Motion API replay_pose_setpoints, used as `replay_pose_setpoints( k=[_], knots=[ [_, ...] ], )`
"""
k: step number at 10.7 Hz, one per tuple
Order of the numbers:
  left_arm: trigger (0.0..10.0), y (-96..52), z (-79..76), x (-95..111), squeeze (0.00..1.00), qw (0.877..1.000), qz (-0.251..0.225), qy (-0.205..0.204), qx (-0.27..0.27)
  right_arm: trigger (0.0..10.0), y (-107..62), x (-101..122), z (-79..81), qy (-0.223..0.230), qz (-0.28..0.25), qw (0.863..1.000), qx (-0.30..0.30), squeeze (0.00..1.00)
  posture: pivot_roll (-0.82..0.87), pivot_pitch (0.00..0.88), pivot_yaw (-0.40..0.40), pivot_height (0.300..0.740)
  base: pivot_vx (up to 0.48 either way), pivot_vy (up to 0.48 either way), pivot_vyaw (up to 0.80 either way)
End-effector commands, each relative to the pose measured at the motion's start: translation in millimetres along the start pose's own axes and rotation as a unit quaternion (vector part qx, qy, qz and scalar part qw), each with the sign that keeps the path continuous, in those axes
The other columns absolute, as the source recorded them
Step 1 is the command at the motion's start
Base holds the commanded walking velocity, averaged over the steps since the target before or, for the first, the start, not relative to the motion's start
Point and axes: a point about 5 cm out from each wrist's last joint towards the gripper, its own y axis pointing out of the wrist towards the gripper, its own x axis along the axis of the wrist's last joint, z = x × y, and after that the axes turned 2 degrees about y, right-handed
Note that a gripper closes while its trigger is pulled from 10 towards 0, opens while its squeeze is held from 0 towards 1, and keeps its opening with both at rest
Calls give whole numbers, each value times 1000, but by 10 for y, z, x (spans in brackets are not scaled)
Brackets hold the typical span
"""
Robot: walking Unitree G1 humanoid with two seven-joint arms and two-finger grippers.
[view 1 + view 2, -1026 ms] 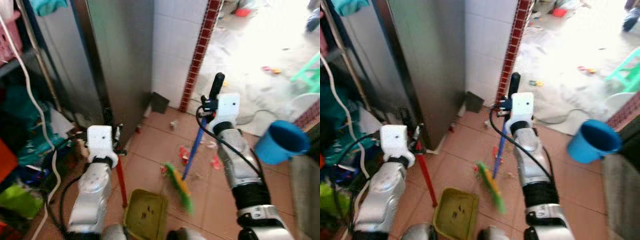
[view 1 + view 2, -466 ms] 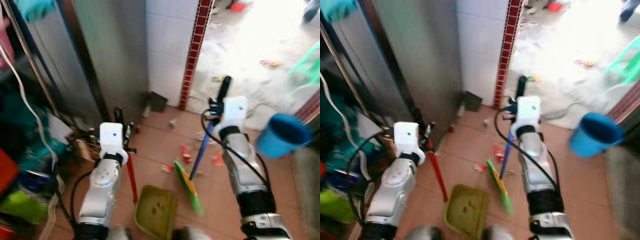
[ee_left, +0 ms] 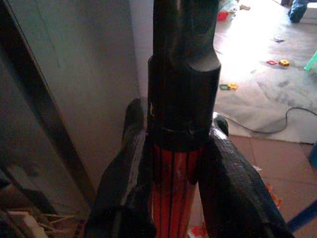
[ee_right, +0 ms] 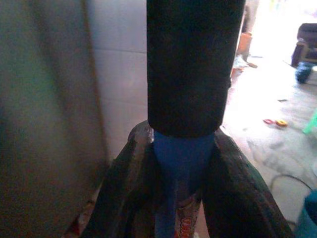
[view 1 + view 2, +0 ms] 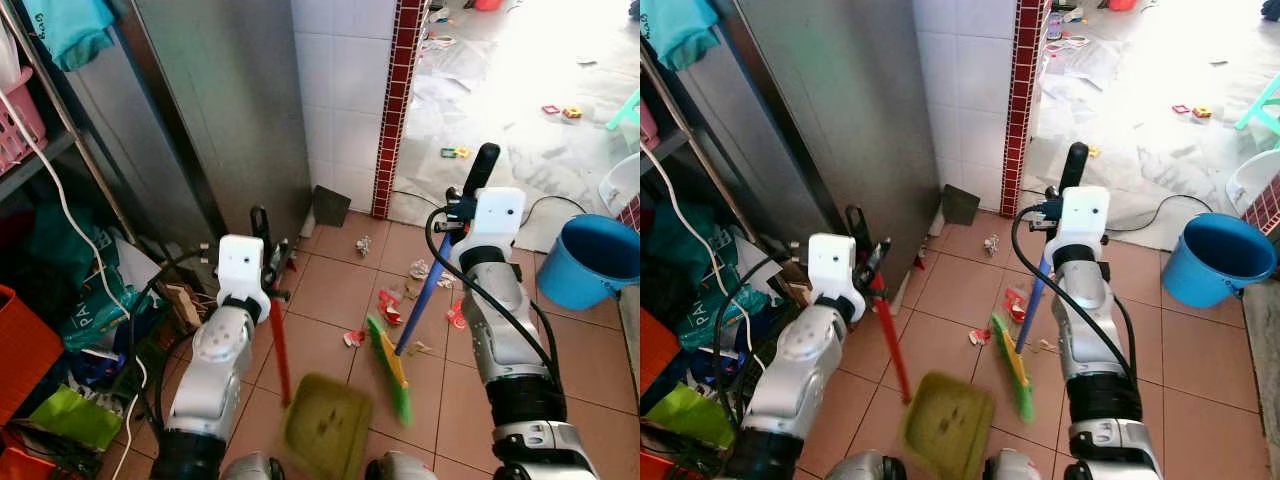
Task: Sweep floor
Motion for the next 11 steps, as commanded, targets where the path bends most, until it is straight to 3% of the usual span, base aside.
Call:
replay_pose_setpoints(
  k=[1, 4, 7, 11],
  knots=[
    [10000, 40, 43, 91, 0, 1000, -22, 0, 12, 10000, 27, 146, 57, -11, -31, 999, 23, 0, -154, 0, 35, 740, 0, 0, 0],
    [10000, 28, -65, 93, 0, 999, -22, -16, 17, 10000, 70, 176, 102, -14, -32, 999, 32, 0, -132, 0, -2, 740, 0, 0, 0],
    [10000, 36, -42, 26, 0, 999, -12, -21, 43, 10000, 74, 179, 172, -21, -25, 997, 66, 0, -134, 0, -58, 740, 0, 0, 0],
    [10000, 56, -89, 46, 0, 999, -13, -23, 26, 10000, 40, 156, 202, -21, -30, 998, 60, 0, -137, 0, -7, 740, 0, 0, 0]
  ],
)
